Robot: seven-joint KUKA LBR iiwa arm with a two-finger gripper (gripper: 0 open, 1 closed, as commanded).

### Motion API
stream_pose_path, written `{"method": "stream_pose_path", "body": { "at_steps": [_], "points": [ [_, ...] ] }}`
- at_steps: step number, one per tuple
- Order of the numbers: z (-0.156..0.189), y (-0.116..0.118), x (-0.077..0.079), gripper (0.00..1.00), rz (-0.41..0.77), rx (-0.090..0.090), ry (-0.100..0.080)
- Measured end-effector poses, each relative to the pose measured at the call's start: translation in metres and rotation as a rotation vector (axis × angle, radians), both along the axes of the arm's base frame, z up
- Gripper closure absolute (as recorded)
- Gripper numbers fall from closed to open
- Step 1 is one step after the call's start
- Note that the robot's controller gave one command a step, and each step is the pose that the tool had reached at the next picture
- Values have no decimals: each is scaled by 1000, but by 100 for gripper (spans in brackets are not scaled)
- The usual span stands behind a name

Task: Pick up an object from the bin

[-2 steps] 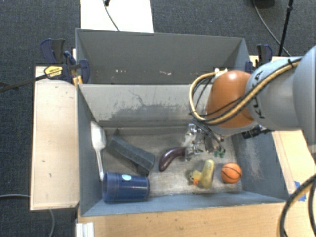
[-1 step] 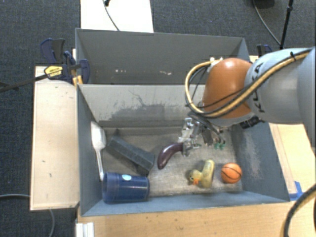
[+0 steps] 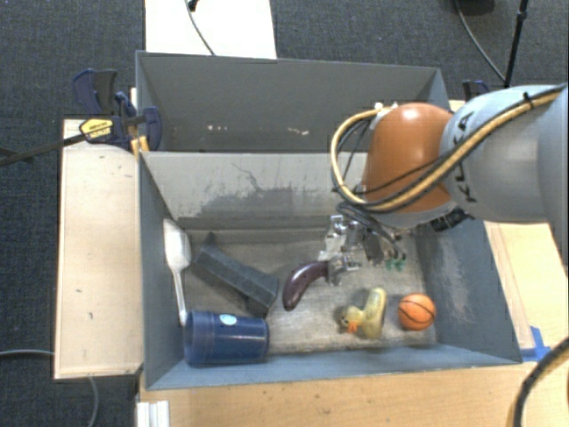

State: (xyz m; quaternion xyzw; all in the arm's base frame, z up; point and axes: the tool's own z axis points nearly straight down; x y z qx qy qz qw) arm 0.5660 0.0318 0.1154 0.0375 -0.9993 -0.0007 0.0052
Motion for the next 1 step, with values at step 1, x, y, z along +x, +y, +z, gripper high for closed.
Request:
{"method": "stream_pose_path", "body": {
  "at_steps": [1],
  "points": [
    [100,-8,-10,100,-37,-1,-12]
  ]
}}
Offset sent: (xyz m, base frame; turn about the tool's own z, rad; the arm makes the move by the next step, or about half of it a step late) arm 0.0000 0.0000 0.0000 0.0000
